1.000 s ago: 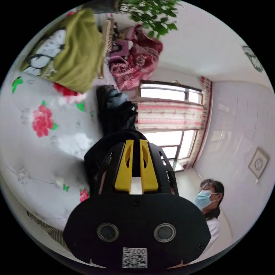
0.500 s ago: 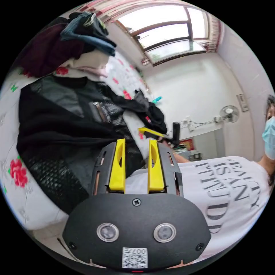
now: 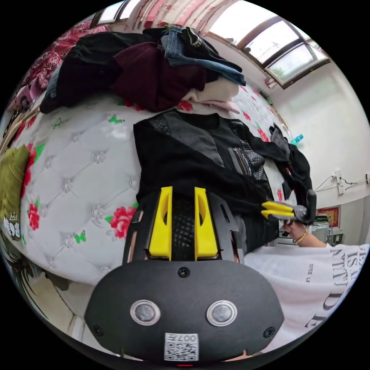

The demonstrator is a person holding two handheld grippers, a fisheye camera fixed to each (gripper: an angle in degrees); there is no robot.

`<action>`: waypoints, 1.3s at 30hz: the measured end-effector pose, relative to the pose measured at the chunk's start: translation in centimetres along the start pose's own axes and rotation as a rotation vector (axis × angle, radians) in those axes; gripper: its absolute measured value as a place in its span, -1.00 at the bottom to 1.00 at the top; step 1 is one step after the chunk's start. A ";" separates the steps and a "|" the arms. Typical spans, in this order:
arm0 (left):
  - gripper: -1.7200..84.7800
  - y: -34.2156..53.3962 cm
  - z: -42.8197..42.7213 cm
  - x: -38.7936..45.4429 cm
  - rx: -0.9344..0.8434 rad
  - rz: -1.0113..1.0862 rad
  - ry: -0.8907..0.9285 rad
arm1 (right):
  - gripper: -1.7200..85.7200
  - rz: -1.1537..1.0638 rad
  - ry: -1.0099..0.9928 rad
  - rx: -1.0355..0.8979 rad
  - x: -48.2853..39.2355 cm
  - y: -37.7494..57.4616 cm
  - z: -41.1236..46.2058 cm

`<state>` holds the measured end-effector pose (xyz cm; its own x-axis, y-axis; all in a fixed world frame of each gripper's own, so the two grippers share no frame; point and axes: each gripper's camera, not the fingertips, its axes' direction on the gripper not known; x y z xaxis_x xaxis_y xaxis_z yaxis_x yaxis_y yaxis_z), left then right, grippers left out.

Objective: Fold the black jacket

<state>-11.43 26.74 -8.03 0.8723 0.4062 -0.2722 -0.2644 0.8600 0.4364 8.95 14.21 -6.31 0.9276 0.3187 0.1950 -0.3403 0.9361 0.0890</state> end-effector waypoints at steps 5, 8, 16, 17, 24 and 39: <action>-0.95 -1.5 9.6 -2.8 -0.175 -0.049 -0.104 | -0.93 -0.159 0.125 -0.083 0.2 0.5 -1.1; -0.98 -1.0 10.7 -3.6 -0.124 -0.037 -0.085 | -0.93 -0.205 0.146 -0.054 0.7 1.4 -4.2; -0.98 -0.6 7.5 -4.7 0.001 -0.094 -0.009 | -0.84 0.086 -0.007 0.226 11.1 4.3 -14.6; -0.98 -0.5 7.3 -4.7 0.006 -0.099 -0.017 | -0.83 0.175 0.027 0.308 14.6 5.4 -17.2; -0.98 0.4 8.1 -5.1 -0.018 -0.244 -0.042 | -0.76 0.710 0.227 0.540 36.8 11.1 -29.3; -0.98 1.4 9.2 -3.0 0.035 -0.547 -0.049 | -0.92 0.688 0.397 0.350 50.3 8.4 -33.5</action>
<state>-10.61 23.88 1.24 0.8972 -0.1126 -0.4270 0.2458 0.9306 0.2711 57.93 43.13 -28.50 0.4612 0.8866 -0.0340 -0.8127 0.4375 0.3848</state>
